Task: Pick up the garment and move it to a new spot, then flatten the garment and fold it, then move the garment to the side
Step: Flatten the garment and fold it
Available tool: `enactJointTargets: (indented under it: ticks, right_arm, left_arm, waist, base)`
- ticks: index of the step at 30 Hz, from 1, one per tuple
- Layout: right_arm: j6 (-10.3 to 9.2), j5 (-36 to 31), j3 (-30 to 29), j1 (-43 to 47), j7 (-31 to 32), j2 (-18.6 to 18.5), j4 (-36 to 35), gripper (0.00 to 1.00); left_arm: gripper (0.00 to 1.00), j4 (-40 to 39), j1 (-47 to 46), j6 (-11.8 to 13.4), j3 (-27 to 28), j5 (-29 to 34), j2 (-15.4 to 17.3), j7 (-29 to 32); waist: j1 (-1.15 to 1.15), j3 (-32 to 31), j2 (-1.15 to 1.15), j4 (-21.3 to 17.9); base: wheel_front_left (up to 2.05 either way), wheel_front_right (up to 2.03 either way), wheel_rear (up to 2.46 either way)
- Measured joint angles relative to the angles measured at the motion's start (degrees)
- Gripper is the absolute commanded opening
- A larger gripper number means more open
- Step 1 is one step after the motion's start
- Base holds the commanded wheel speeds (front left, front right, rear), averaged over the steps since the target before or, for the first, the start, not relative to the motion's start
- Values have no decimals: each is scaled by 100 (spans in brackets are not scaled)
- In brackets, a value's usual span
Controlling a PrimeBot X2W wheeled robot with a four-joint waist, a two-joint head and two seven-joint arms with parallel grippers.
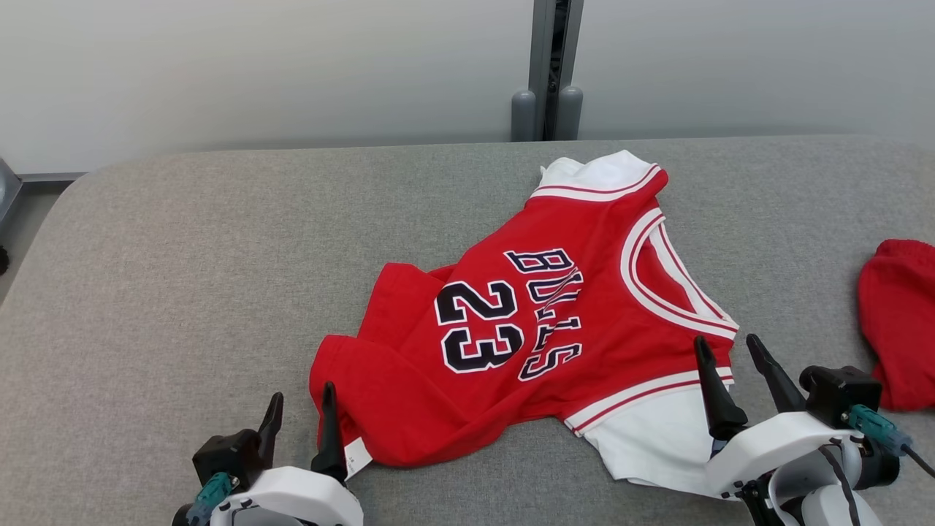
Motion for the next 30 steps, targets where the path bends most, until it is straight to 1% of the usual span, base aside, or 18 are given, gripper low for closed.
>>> enactJointTargets:
  ticks: [5,9,12,18,20,22,26,30]
  right_arm:
    - [0,0,24,5,9,-1,-3,100]
    - [0,0,35,13,18,0,-4,100]
    - [0,1,41,23,33,0,-9,100]
    - [0,4,47,39,33,0,-14,100]
    - [0,12,41,39,32,0,-13,100]
    - [0,18,29,38,22,0,-11,100]
    - [0,19,13,35,7,1,-11,100]
    - [0,16,-14,32,8,1,-20,100]
  left_arm:
    - [100,231,-78,-148,227,308,3,0]
    - [100,667,-147,-275,276,576,8,0]
    - [100,928,-247,-383,307,790,82,0]
    - [100,1096,-341,-561,515,988,100,0]
    - [100,973,-364,-621,580,1100,96,0]
    - [100,633,-364,-713,650,1267,75,0]
    - [100,-5,-242,-715,926,1502,40,-1]
    - [100,-210,-58,-903,925,1692,18,-1]
  waist:
    - [0,-20,0,-50]
    - [0,-20,0,-94]
    - [0,-11,0,-119]
    - [0,33,0,-140]
    - [0,49,0,-138]
    - [0,63,0,-133]
    - [0,79,0,-129]
    - [0,97,0,-124]
  base:
    - [0,0,0]
    - [0,0,0]
    - [0,0,0]
    - [0,0,0]
    - [0,0,0]
    - [0,0,0]
    - [0,0,0]
    - [0,0,0]
